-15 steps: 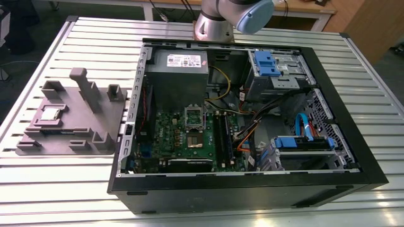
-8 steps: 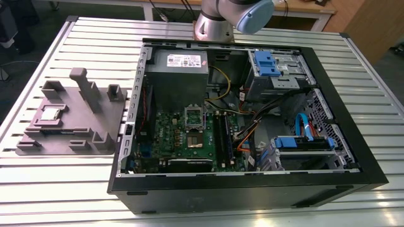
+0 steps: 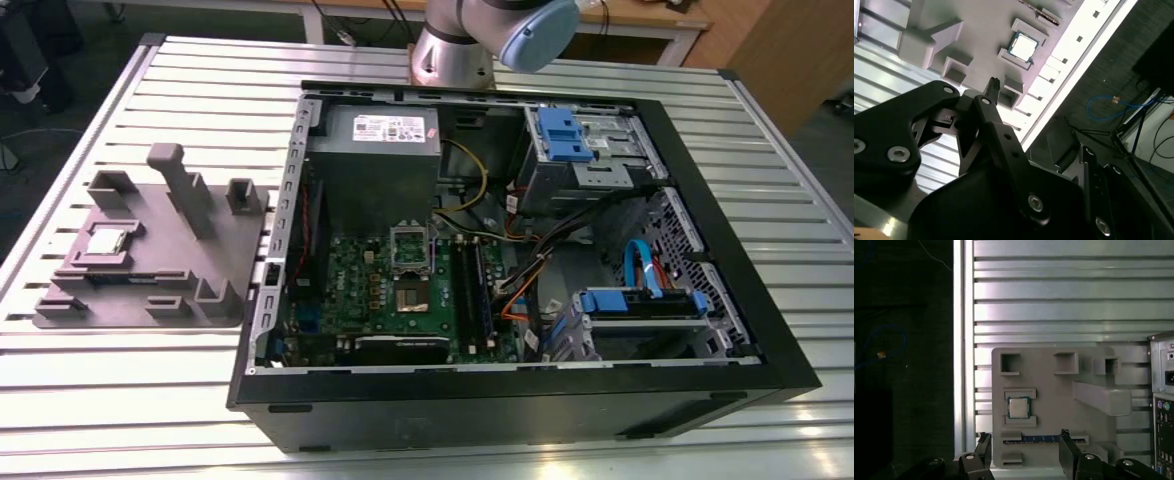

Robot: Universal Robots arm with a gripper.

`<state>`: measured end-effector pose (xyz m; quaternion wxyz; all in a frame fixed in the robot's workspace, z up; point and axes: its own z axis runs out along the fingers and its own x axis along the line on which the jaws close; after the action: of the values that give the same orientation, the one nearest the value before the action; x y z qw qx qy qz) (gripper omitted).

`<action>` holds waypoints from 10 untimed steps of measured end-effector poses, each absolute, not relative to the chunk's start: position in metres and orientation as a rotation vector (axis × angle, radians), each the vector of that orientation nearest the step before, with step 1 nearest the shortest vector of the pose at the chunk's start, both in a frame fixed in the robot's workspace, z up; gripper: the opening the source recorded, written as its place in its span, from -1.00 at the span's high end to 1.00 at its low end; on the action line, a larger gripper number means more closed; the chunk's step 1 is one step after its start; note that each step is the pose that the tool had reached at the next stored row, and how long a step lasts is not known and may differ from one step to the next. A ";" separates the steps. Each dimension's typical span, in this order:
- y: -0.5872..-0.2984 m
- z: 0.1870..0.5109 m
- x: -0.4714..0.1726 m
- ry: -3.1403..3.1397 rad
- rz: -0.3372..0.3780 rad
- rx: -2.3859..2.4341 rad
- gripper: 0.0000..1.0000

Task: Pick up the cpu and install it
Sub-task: 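Pick up the cpu and move it towards the insertion slot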

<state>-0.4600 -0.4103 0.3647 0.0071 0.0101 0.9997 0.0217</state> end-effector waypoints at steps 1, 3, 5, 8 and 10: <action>-0.410 0.363 -0.460 3.129 0.068 0.020 -0.29; -0.411 0.361 -0.459 3.132 0.068 0.019 -0.29; -0.413 0.358 -0.459 3.133 0.068 0.019 -0.29; -0.418 0.353 -0.459 3.134 0.072 0.018 -0.29; -0.418 0.349 -0.459 3.136 0.072 0.017 -0.29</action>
<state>-0.4590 -0.4183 0.3493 0.0025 0.0055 0.9997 0.0230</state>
